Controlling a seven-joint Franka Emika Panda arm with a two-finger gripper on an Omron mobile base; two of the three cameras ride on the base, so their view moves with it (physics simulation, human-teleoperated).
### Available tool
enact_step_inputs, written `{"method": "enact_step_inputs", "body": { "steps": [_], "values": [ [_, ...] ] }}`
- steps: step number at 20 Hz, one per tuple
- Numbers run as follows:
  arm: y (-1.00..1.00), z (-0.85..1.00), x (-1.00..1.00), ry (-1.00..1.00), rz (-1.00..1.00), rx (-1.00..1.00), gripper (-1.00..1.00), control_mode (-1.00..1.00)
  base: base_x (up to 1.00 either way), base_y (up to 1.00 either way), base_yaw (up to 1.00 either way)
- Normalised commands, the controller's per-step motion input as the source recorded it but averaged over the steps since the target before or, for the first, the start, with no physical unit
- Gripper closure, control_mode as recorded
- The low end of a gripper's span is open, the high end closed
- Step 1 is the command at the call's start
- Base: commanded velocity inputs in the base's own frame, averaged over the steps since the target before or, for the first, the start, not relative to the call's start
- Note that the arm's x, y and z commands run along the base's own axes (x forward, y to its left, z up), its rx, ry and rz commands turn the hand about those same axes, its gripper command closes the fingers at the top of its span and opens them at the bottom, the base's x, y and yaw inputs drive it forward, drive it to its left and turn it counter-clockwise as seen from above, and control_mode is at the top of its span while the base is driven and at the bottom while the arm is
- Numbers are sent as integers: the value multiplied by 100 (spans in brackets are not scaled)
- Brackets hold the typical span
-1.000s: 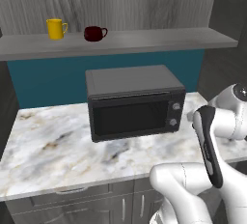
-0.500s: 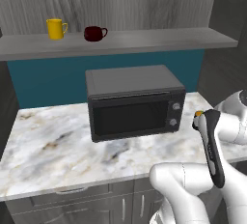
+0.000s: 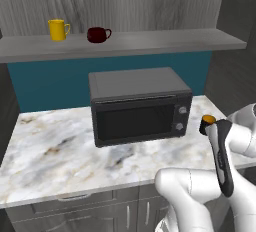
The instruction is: Pick the mug on the counter and place it in the cabinet with the handle facing the right, like the mugs already inside.
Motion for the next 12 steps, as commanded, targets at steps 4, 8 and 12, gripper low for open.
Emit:
{"method": "enact_step_inputs", "body": {
  "steps": [4, 8, 12],
  "values": [
    [-25, -8, 16, 0, -1, 0, -100, -100, 0, 0, 0],
    [-25, -8, 28, 0, -1, 0, -100, -100, 0, 0, 0],
    [-23, -12, 33, 0, 0, 0, -100, -100, 0, 0, 0]
  ]
}}
